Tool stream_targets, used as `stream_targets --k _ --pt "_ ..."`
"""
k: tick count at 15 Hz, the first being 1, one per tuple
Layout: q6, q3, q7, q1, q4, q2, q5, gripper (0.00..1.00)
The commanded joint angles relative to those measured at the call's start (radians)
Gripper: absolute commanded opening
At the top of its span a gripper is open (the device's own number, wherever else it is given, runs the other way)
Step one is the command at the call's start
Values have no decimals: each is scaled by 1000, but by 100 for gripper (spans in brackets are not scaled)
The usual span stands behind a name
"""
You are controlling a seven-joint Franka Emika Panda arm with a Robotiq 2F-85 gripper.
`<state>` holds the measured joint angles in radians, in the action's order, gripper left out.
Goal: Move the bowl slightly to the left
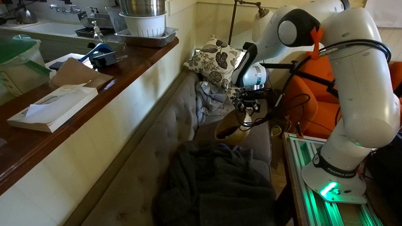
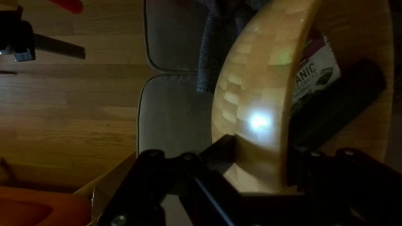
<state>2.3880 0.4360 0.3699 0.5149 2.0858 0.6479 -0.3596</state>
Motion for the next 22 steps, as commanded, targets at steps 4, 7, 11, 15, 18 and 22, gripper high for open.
stream_targets --k 4,7,11,15,18,22 --pt "-26 -83 -153 81 163 -240 -180 6" --pt "8 -75 -121 25 206 -252 -152 6" --pt "85 -91 -22 -79 231 -173 -139 6" --pt "178 -148 106 -174 228 -75 -162 6" --pt "212 -146 202 -252 213 -30 -130 6" --pt "242 0 428 -429 193 55 43 58"
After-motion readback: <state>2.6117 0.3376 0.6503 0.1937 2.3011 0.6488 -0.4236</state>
